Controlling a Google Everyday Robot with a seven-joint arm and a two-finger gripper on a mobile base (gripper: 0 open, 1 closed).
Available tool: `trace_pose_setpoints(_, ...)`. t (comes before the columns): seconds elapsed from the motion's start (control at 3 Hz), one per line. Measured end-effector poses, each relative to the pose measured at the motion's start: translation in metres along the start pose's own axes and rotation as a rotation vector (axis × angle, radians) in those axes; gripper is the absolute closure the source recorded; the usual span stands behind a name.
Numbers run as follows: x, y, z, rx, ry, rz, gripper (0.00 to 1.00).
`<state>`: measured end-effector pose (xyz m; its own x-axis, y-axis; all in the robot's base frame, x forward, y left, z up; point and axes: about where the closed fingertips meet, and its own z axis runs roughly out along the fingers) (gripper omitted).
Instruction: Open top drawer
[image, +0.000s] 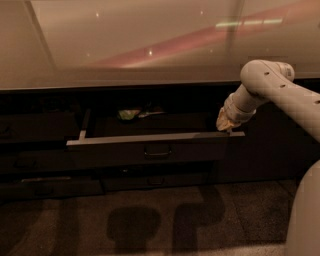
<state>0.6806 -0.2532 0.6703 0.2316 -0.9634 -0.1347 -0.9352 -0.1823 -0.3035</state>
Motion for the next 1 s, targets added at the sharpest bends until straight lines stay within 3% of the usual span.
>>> trace_pose_setpoints(0.67, -0.005, 0.006, 0.007, -0.005, -0.022, -0.009, 1.00)
trace_pose_setpoints(1.0, -0.017, 0.023, 0.006, 0.020, -0.074, -0.039, 1.00)
